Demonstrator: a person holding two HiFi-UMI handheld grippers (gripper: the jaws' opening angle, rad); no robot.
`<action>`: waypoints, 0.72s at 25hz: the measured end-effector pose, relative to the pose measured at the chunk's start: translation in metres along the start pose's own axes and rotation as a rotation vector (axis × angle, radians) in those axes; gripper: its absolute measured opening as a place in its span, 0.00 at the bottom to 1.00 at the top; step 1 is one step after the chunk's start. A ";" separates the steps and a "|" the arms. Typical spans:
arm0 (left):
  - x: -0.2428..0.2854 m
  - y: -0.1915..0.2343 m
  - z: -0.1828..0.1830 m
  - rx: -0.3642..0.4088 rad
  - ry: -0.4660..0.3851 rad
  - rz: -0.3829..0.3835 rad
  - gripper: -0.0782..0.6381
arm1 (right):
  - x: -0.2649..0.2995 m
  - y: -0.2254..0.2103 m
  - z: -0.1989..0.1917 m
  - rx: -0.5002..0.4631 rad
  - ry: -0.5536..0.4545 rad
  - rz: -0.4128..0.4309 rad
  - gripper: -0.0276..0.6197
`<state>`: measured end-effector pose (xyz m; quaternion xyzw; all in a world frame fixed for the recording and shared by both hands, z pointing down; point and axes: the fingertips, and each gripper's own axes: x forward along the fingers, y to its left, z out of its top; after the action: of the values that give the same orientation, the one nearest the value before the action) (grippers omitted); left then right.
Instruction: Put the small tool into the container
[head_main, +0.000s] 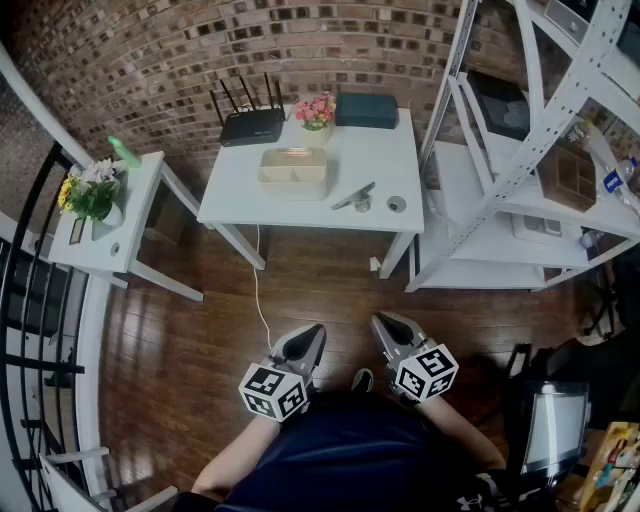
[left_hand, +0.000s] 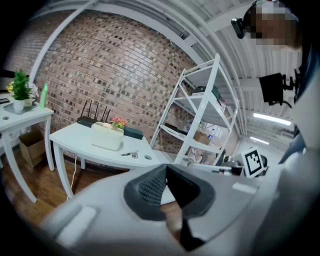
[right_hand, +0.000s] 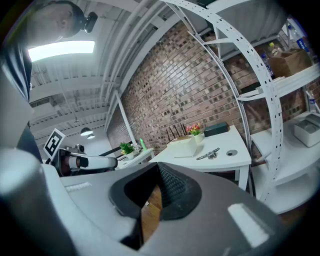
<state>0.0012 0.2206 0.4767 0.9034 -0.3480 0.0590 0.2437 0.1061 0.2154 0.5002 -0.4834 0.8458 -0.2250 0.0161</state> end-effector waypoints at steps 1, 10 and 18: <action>0.002 -0.004 -0.001 0.002 0.002 0.004 0.11 | -0.003 -0.004 0.002 0.002 -0.003 0.002 0.06; 0.019 -0.009 0.002 0.004 0.012 0.059 0.11 | -0.004 -0.032 0.001 0.038 0.022 0.028 0.06; 0.051 0.037 0.017 -0.027 0.020 0.021 0.11 | 0.044 -0.057 0.004 0.041 0.056 -0.024 0.06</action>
<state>0.0136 0.1581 0.4912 0.8956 -0.3560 0.0659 0.2586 0.1293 0.1528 0.5274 -0.4868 0.8352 -0.2558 -0.0003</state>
